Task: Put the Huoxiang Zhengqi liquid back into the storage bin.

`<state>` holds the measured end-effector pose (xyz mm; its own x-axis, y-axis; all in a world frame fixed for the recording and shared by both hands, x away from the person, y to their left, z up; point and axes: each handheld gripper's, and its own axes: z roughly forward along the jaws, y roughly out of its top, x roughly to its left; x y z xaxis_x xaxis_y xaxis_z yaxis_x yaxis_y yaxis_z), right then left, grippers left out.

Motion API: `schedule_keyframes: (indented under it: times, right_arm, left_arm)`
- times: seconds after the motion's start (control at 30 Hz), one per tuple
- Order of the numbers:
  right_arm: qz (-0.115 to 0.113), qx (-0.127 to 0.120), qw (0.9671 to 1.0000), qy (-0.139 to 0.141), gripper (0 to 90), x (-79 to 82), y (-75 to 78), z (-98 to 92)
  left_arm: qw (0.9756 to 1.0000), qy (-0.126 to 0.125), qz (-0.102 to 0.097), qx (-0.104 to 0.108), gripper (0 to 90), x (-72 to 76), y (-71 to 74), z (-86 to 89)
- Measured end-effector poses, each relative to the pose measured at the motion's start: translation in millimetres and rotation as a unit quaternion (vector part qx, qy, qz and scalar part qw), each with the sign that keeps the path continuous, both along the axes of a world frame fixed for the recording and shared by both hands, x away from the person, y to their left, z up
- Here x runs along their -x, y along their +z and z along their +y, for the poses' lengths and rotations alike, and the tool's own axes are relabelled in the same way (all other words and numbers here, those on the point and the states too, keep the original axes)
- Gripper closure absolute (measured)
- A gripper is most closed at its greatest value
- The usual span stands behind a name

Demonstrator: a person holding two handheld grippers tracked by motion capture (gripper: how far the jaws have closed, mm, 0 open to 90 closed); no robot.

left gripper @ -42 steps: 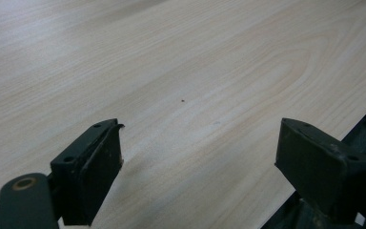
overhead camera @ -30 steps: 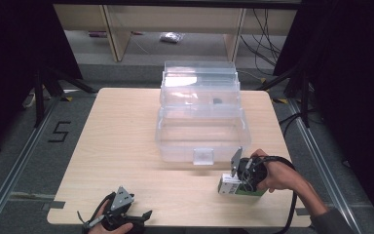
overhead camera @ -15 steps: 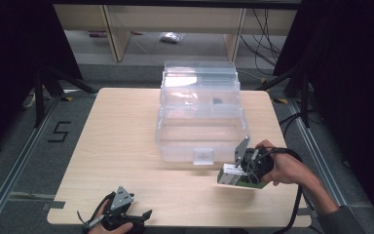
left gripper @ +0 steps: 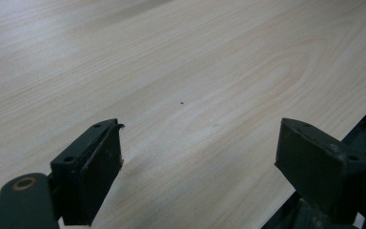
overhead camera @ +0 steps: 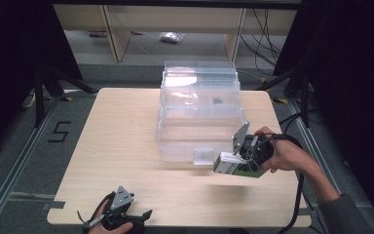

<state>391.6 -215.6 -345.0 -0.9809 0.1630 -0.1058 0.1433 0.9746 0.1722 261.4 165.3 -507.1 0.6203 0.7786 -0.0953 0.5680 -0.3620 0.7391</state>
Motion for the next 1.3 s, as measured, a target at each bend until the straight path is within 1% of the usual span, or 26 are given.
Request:
schedule_keyframes:
  times: [0.1,0.13,0.17,0.23,0.3,0.33,0.47,0.5,0.53,0.57,0.6,0.63,0.7,0.73,0.77,0.9,0.97,1.0,1.03,1.1,1.13,1.17,1.2,1.23,1.27,1.3]
  right_arm:
    - [-0.002,0.002,1.0000,0.006,64.1,-2.6,6.0,3.6]
    - [0.004,-0.004,1.0000,0.000,64.1,-2.1,7.9,6.0]
    - [0.000,-0.002,0.9997,0.023,64.1,-6.1,10.2,9.3]
    - [0.000,0.002,0.9999,0.014,64.1,-6.1,14.8,12.4]
    - [-0.002,-0.003,0.9998,0.020,64.1,-7.7,16.9,13.7]
    - [-0.005,0.004,0.9995,0.031,64.1,-10.3,19.8,14.9]
    - [-0.004,0.002,0.9998,0.020,64.2,-11.6,28.5,21.2]
    - [-0.005,-0.004,0.9994,0.035,64.2,-14.1,29.7,23.5]
    - [-0.006,-0.010,0.9994,0.032,64.2,-14.9,32.8,26.7]
    - [-0.012,-0.001,0.9992,0.038,64.2,-16.9,35.2,27.3]
    - [-0.012,-0.001,0.9992,0.038,64.2,-16.9,35.2,27.3]
    - [-0.003,-0.009,0.9997,0.024,64.2,-15.5,36.2,29.1]
    - [-0.002,-0.011,0.9996,0.025,64.2,-18.2,38.0,30.8]
    - [-0.007,-0.010,0.9989,0.046,64.2,-22.0,39.7,31.9]
    - [-0.004,-0.006,0.9995,0.031,64.2,-21.9,41.4,32.9]
    - [-0.012,-0.001,0.9995,0.030,64.2,-27.7,49.2,35.0]
    - [-0.006,-0.013,0.9997,0.022,64.2,-31.0,53.0,39.0]
    - [-0.006,-0.013,0.9997,0.022,64.2,-31.0,53.0,39.0]
    - [-0.015,-0.003,0.9992,0.037,64.2,-37.0,55.2,40.5]
    - [-0.014,-0.001,0.9993,0.034,64.2,-38.6,55.6,41.8]
    - [-0.015,-0.001,0.9991,0.040,64.2,-42.3,56.2,42.8]
    - [-0.015,-0.002,0.9992,0.037,64.2,-43.9,56.4,43.2]
    - [-0.012,0.001,0.9996,0.024,64.2,-45.3,57.1,43.5]
    - [-0.014,-0.001,0.9992,0.038,64.2,-51.8,56.9,44.8]
    - [-0.009,0.000,0.9996,0.026,64.2,-52.9,56.9,44.9]
    - [-0.009,0.000,0.9996,0.026,64.2,-52.9,56.9,44.9]
  left_arm:
    - [1.0000,-0.003,-0.001,0.000,15.1,-0.1,0.2,0.6]
    - [1.0000,-0.003,-0.001,0.000,15.1,-0.1,0.2,0.6]
    - [1.0000,-0.002,-0.001,0.000,15.1,0.0,0.3,0.5]
    - [1.0000,0.000,0.000,0.001,15.1,0.1,0.5,-0.2]
    - [1.0000,-0.002,0.001,0.004,15.1,0.3,0.6,-0.3]
    - [1.0000,-0.004,0.002,0.003,15.1,0.5,0.8,-0.1]
    - [1.0000,-0.001,-0.003,0.000,15.1,-0.5,0.3,1.1]
    - [1.0000,-0.002,-0.003,-0.001,15.1,-0.6,0.6,1.1]
    - [1.0000,-0.003,-0.003,0.003,15.1,-0.1,0.6,0.7]
    - [1.0000,-0.003,-0.003,0.003,15.1,-0.1,0.6,0.7]
    - [1.0000,-0.004,-0.003,0.001,15.1,0.0,0.8,0.9]
    - [1.0000,-0.004,-0.004,0.002,15.1,0.1,0.5,0.9]
    - [1.0000,-0.003,-0.001,0.001,15.1,0.0,0.8,1.1]
    - [1.0000,-0.002,-0.002,0.001,15.1,-0.1,0.9,1.1]
    - [1.0000,-0.003,-0.003,0.002,15.1,-0.1,0.7,1.1]
    - [1.0000,-0.004,-0.003,0.002,15.1,-0.2,0.4,0.6]
    - [1.0000,-0.004,-0.003,0.003,15.1,-0.1,0.4,0.7]
    - [1.0000,-0.004,-0.003,0.003,15.1,-0.1,0.4,0.7]
    - [1.0000,-0.005,-0.003,0.001,15.1,-0.1,0.6,1.3]
    - [1.0000,-0.003,-0.003,0.003,15.1,0.3,0.7,1.3]
    - [1.0000,-0.001,0.000,0.002,15.1,0.8,1.4,1.3]
    - [1.0000,-0.002,-0.001,0.002,15.1,0.5,1.1,1.7]
    - [1.0000,-0.001,0.000,0.002,15.1,0.4,1.1,1.8]
    - [1.0000,-0.002,-0.001,0.002,15.1,0.5,1.2,1.7]
    - [1.0000,-0.002,-0.001,0.002,15.1,0.5,1.2,1.7]
    - [1.0000,-0.002,-0.001,0.002,15.1,0.5,1.1,1.6]
